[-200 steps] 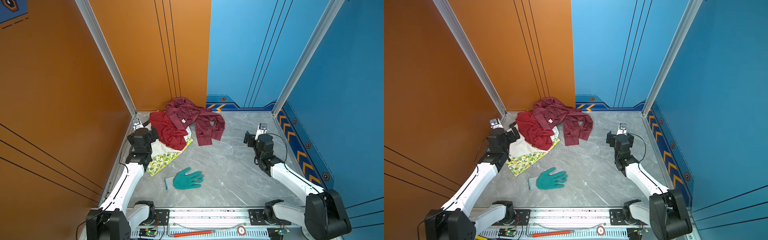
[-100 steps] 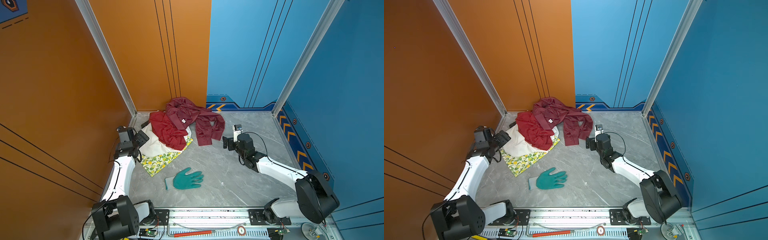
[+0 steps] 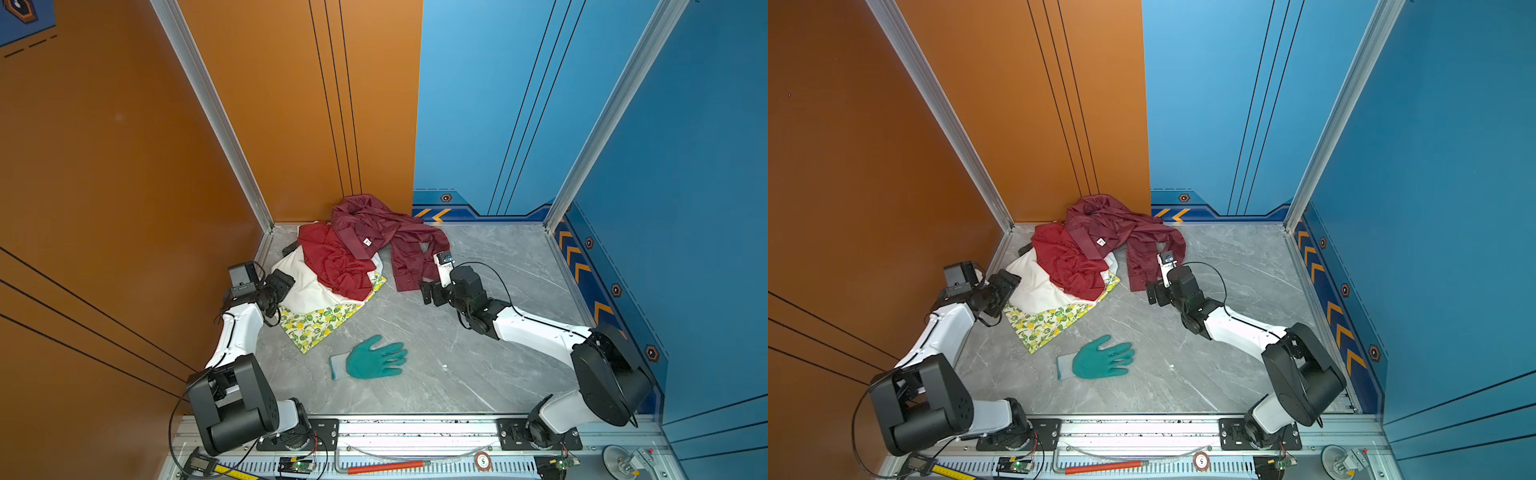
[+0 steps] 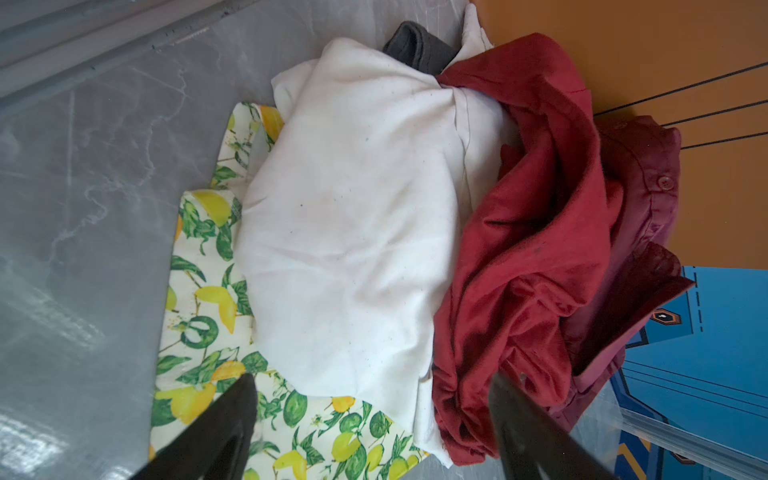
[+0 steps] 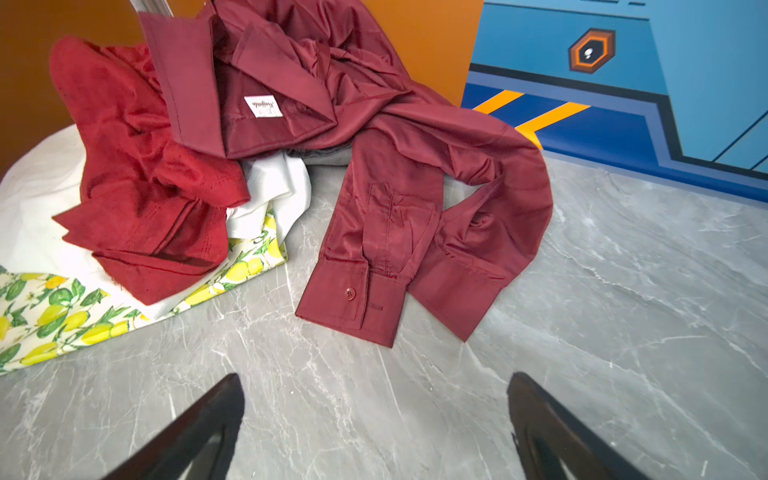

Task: Pick out a specific cloth from the pile
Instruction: 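Move the left gripper over the white shirt while the right gripper approaches the pile, then grasp the white shirt with the left gripper and lift it from the pile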

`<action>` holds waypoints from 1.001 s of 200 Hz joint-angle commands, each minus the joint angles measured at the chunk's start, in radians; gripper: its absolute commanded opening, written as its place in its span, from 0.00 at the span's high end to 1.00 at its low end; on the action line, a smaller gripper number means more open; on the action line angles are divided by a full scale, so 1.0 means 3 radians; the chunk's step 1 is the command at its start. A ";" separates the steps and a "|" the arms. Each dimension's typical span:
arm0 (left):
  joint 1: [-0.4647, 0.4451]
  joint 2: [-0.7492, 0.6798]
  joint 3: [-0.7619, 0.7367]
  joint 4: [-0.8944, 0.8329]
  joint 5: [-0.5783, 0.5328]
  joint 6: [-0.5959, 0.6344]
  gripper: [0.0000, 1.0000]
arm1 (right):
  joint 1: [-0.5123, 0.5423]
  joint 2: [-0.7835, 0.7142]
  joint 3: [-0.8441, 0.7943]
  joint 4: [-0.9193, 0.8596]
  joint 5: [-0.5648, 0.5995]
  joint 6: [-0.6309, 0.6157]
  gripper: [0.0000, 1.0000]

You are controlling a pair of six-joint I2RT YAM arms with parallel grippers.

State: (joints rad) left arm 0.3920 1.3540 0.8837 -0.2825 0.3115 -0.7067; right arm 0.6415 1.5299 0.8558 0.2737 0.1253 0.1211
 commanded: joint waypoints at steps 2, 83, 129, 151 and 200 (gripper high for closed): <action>0.0023 0.0074 -0.0029 -0.0045 0.0204 -0.0078 0.17 | 0.0064 0.0044 0.0114 -0.0114 -0.0067 -0.0071 0.00; 0.0018 0.0411 -0.0034 -0.0141 0.0193 -0.0109 0.20 | 0.0178 0.0055 0.0170 -0.0176 -0.0096 -0.0170 0.00; -0.0043 0.0598 0.0004 -0.0070 0.0102 -0.0136 0.20 | 0.0338 0.0067 0.0179 -0.0171 -0.0249 -0.0264 0.00; -0.0084 0.0692 0.0031 -0.0008 0.0083 -0.0165 0.20 | 0.0444 0.0072 0.0197 -0.0191 -0.0260 -0.0374 0.00; -0.0125 0.0854 0.0052 0.0186 0.0095 -0.0252 0.22 | 0.0606 0.0076 0.0210 -0.0229 -0.0259 -0.0520 0.00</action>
State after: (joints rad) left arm 0.3622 1.5925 0.8837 -0.2626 0.3447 -0.7654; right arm 0.8085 1.5383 0.8913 0.2340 0.0551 0.0063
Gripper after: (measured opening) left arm 0.792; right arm 0.995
